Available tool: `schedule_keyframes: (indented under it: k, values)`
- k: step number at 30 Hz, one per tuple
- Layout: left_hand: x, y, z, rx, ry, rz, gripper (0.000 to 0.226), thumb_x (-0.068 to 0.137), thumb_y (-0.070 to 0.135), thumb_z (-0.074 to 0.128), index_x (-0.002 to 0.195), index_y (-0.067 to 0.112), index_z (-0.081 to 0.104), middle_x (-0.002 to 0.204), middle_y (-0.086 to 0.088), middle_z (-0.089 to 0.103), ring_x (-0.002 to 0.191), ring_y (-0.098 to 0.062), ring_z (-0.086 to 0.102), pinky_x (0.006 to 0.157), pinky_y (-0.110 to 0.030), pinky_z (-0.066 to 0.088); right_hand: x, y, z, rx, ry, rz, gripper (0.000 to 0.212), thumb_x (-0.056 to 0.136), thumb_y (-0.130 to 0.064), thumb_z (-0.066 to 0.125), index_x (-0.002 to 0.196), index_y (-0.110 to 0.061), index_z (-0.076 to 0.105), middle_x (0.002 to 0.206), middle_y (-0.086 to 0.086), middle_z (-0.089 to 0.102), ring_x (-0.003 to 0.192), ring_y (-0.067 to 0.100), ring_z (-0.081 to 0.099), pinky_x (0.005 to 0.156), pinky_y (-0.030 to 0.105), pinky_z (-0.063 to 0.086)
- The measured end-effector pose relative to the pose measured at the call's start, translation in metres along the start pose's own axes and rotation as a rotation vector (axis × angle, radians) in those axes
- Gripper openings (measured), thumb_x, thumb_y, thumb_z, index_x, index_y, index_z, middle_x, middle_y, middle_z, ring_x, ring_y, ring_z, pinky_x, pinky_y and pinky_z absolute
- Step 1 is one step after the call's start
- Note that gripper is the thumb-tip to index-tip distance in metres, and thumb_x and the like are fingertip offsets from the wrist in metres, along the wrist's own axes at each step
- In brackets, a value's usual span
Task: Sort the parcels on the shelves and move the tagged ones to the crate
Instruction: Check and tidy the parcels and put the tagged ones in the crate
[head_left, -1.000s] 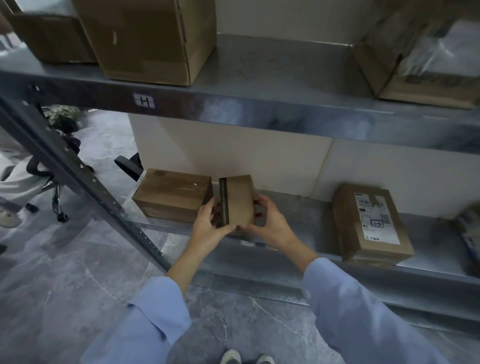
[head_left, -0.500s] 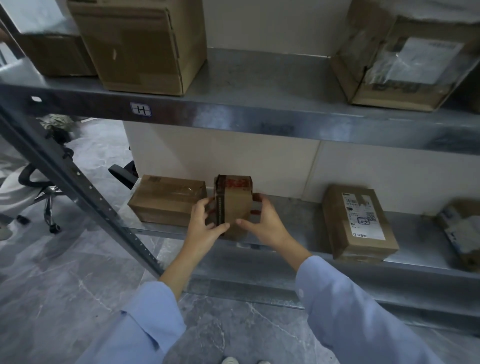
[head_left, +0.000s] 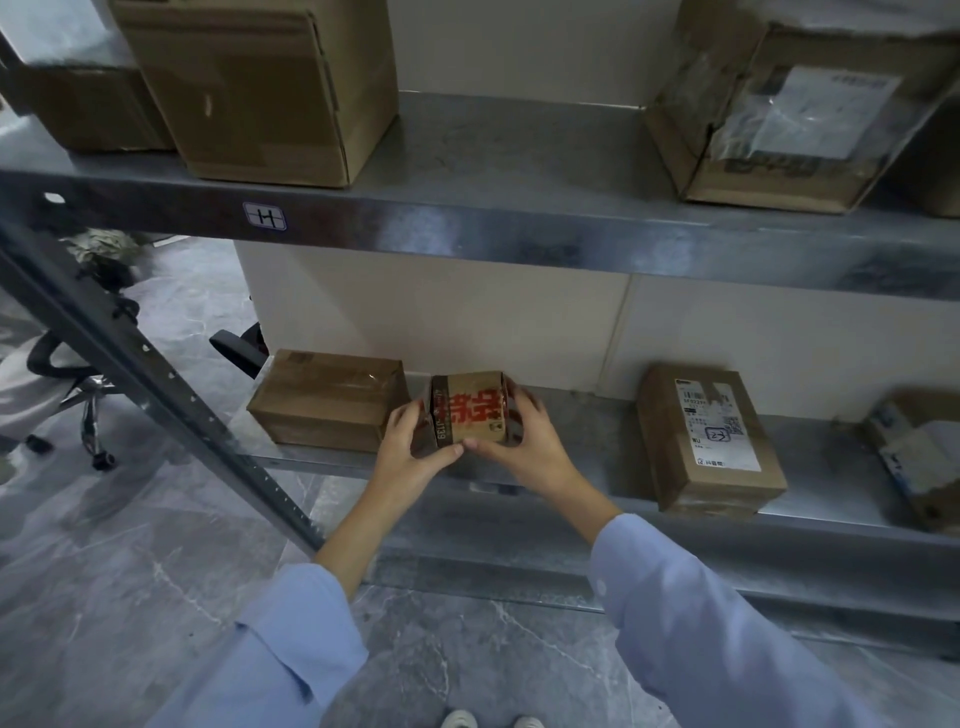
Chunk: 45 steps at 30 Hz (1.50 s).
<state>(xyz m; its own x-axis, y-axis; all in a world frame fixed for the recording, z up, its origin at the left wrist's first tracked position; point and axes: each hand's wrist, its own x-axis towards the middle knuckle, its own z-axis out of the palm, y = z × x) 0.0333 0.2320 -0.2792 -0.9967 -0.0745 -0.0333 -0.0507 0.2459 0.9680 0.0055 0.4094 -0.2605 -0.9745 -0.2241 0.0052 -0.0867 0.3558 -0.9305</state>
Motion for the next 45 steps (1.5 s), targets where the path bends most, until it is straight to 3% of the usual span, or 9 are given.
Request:
schedule_keyframes:
  k: [3, 7, 10, 13, 19, 21, 26, 30, 45]
  values:
    - [-0.002, -0.001, 0.002, -0.029, 0.006, -0.021, 0.074, 0.080, 0.015, 0.078, 0.142, 0.033, 0.041, 0.138, 0.007, 0.046, 0.129, -0.012, 0.044, 0.099, -0.032, 0.047, 0.000, 0.001, -0.002, -0.008, 0.016, -0.022, 0.084, 0.077, -0.019, 0.082, 0.148, -0.014, 0.037, 0.141, 0.004, 0.047, 0.129, 0.016, 0.048, 0.109, 0.037, 0.042]
    - [-0.002, -0.004, 0.004, -0.097, 0.011, -0.057, 0.071, 0.078, 0.011, 0.080, 0.134, 0.036, 0.045, 0.133, 0.001, 0.057, 0.122, -0.014, 0.054, 0.103, -0.045, 0.048, 0.000, 0.006, -0.002, 0.056, 0.022, 0.020, 0.080, 0.078, -0.008, 0.080, 0.144, -0.011, 0.036, 0.139, 0.002, 0.050, 0.125, 0.011, 0.051, 0.103, 0.028, 0.046]
    - [-0.002, -0.005, 0.006, -0.085, 0.029, -0.057, 0.071, 0.076, 0.008, 0.080, 0.126, 0.044, 0.044, 0.133, 0.004, 0.056, 0.122, -0.015, 0.056, 0.103, -0.046, 0.048, 0.001, 0.013, 0.000, 0.069, 0.003, 0.059, 0.074, 0.078, -0.005, 0.080, 0.137, -0.012, 0.036, 0.125, -0.016, 0.049, 0.110, -0.013, 0.053, 0.090, 0.009, 0.046]
    - [0.000, -0.008, 0.007, 0.006, 0.042, -0.049, 0.085, 0.075, 0.010, 0.081, 0.143, 0.034, 0.037, 0.142, 0.006, 0.047, 0.129, -0.016, 0.050, 0.104, -0.045, 0.047, 0.003, 0.021, 0.002, 0.048, -0.002, 0.060, 0.076, 0.077, -0.001, 0.079, 0.138, -0.008, 0.035, 0.118, -0.023, 0.046, 0.103, -0.027, 0.049, 0.083, 0.002, 0.042]
    - [0.006, -0.013, 0.007, 0.142, 0.092, 0.000, 0.074, 0.078, 0.007, 0.079, 0.141, 0.027, 0.045, 0.131, 0.002, 0.045, 0.121, -0.012, 0.050, 0.102, -0.045, 0.049, 0.007, 0.024, 0.008, -0.089, -0.009, 0.023, 0.083, 0.073, -0.013, 0.084, 0.144, -0.015, 0.040, 0.132, -0.007, 0.045, 0.131, 0.016, 0.042, 0.103, 0.022, 0.035]
    - [0.007, -0.017, 0.007, 0.145, 0.102, -0.021, 0.072, 0.078, 0.006, 0.078, 0.140, 0.025, 0.045, 0.130, 0.002, 0.045, 0.119, -0.010, 0.050, 0.100, -0.044, 0.050, 0.010, 0.028, 0.010, -0.104, -0.010, 0.044, 0.085, 0.074, -0.014, 0.084, 0.146, -0.016, 0.038, 0.137, 0.000, 0.044, 0.128, 0.014, 0.042, 0.103, 0.023, 0.036]
    - [0.011, -0.026, 0.007, 0.173, 0.071, -0.020, 0.070, 0.079, 0.007, 0.077, 0.140, 0.020, 0.045, 0.136, 0.000, 0.049, 0.123, -0.012, 0.050, 0.101, -0.046, 0.049, 0.016, 0.039, 0.016, -0.123, -0.009, 0.049, 0.079, 0.076, -0.013, 0.082, 0.143, -0.015, 0.040, 0.121, -0.012, 0.039, 0.125, 0.015, 0.044, 0.100, 0.032, 0.044]
    - [0.017, -0.033, 0.008, 0.172, 0.063, -0.044, 0.071, 0.079, 0.006, 0.077, 0.141, 0.018, 0.045, 0.136, -0.002, 0.054, 0.126, -0.014, 0.051, 0.101, -0.047, 0.049, 0.022, 0.048, 0.019, -0.119, -0.022, 0.079, 0.080, 0.077, -0.011, 0.081, 0.144, -0.015, 0.038, 0.133, -0.004, 0.048, 0.127, 0.017, 0.047, 0.102, 0.040, 0.048]
    - [0.025, -0.038, 0.008, 0.197, 0.038, -0.052, 0.073, 0.079, 0.002, 0.076, 0.142, 0.018, 0.044, 0.137, -0.002, 0.054, 0.128, -0.012, 0.049, 0.108, -0.043, 0.044, 0.032, 0.056, 0.013, -0.097, -0.123, 0.151, 0.083, 0.081, -0.014, 0.079, 0.148, -0.010, 0.032, 0.144, 0.008, 0.047, 0.130, 0.024, 0.048, 0.106, 0.040, 0.044]
